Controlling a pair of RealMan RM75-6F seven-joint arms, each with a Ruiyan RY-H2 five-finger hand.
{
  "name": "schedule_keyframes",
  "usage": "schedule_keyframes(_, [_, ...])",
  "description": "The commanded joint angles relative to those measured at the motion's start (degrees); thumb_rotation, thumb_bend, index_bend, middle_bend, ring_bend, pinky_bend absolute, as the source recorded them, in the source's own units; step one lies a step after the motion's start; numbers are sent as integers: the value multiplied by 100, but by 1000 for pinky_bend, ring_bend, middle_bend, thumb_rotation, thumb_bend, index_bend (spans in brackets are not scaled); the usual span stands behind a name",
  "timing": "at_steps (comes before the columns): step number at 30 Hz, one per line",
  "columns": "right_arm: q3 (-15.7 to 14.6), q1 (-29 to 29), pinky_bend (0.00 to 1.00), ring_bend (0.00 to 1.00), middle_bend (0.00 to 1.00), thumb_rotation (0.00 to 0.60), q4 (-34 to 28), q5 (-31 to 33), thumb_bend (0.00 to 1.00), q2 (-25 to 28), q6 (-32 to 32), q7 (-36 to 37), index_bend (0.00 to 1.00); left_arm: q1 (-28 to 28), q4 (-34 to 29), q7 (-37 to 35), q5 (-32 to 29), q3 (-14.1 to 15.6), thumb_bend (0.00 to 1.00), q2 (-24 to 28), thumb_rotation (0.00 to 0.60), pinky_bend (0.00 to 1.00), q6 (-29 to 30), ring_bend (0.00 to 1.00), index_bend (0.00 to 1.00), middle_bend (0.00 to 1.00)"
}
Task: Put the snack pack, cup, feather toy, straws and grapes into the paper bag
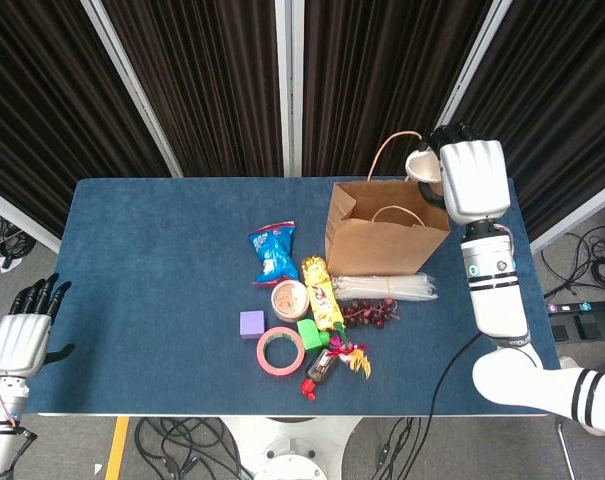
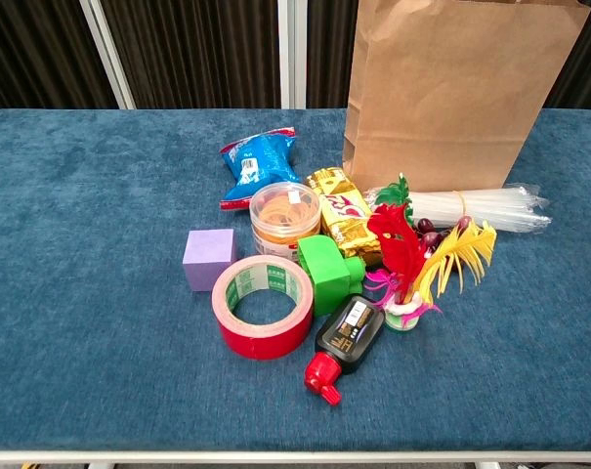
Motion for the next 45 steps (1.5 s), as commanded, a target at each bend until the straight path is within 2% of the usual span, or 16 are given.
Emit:
schedule_keyframes(1, [-99,-20,500,287,372,600,134,168,177,-110,-197,107,515,9,21,-15,-7,8,24,-5,600,130,-5,14,148,66])
schedule_keyframes(9, [-149,-16,475,251,340,600,72,495,97,54,-855,407,501,18,73,-46,38,45,25,-28,600,130,-1,14,149,66])
schedule_keyframes(12, [-245,41,378,143,246,600,-43,777,17,285,-1237,308,386,21,90,-46,18,47,24,-41,600,130,-20,14,148,66])
schedule_keyframes(15, [-301,110,243,23,118,600,-133,967,0,436,-1433,269,241,23,98,-42,16,48,24,-49,600,130,-21,13,148,66])
schedule_keyframes(16, [-301,117,199,4,84,600,-143,971,0,453,-1446,299,202,23,98,-42,18,47,24,-48,600,130,-16,13,148,66])
schedule_keyframes(20, [-277,99,160,0,43,600,-159,812,0,463,-1373,505,155,28,88,-48,15,37,24,-37,600,130,2,14,149,66])
schedule_keyframes(26, [-184,-11,151,0,31,600,-413,299,0,547,-1050,822,120,15,58,-29,7,22,24,-36,600,130,-8,14,148,66])
schedule_keyframes(30, [-77,-183,151,0,48,600,-947,-537,0,742,-630,1044,119,11,34,-1,10,21,23,-24,600,130,-6,14,148,66])
schedule_keyframes(37, [-26,-480,147,0,66,600,-2035,-1769,0,1157,125,808,119,7,-24,65,31,36,25,-4,600,130,-5,14,149,66])
schedule_keyframes(41, [-180,-700,147,0,94,600,-2489,-2348,0,1268,360,657,119,-3,-60,113,34,37,25,-9,600,130,-12,14,149,66])
schedule_keyframes(45, [-656,-969,147,10,129,600,-2665,-2789,0,1184,291,547,118,-15,-96,155,41,38,24,-14,600,130,-19,14,148,66])
